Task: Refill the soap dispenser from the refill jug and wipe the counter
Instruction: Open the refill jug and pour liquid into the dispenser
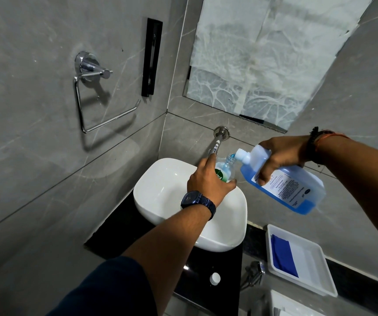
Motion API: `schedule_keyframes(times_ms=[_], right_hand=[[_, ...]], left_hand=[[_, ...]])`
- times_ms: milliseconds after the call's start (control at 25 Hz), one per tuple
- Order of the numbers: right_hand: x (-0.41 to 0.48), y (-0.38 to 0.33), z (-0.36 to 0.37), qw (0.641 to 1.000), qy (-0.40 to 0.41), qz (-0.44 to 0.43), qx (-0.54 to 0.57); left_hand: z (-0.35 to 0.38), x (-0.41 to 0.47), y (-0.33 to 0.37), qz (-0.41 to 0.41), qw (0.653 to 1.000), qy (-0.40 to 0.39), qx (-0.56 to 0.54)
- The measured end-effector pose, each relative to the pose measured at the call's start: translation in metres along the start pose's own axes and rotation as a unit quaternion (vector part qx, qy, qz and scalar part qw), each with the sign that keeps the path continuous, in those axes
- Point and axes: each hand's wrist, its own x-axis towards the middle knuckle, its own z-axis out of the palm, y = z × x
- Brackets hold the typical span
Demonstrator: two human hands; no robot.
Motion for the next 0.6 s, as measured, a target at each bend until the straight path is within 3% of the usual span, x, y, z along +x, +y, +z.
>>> schedule_keyframes(times_ms=[600], right_hand=[[-0.0022,-0.0061,-0.0024,1.000,0.000,0.009,0.013]], left_hand=[[-0.0038,0.0015,-0.0002,0.004,1.000,0.014,-0.004]])
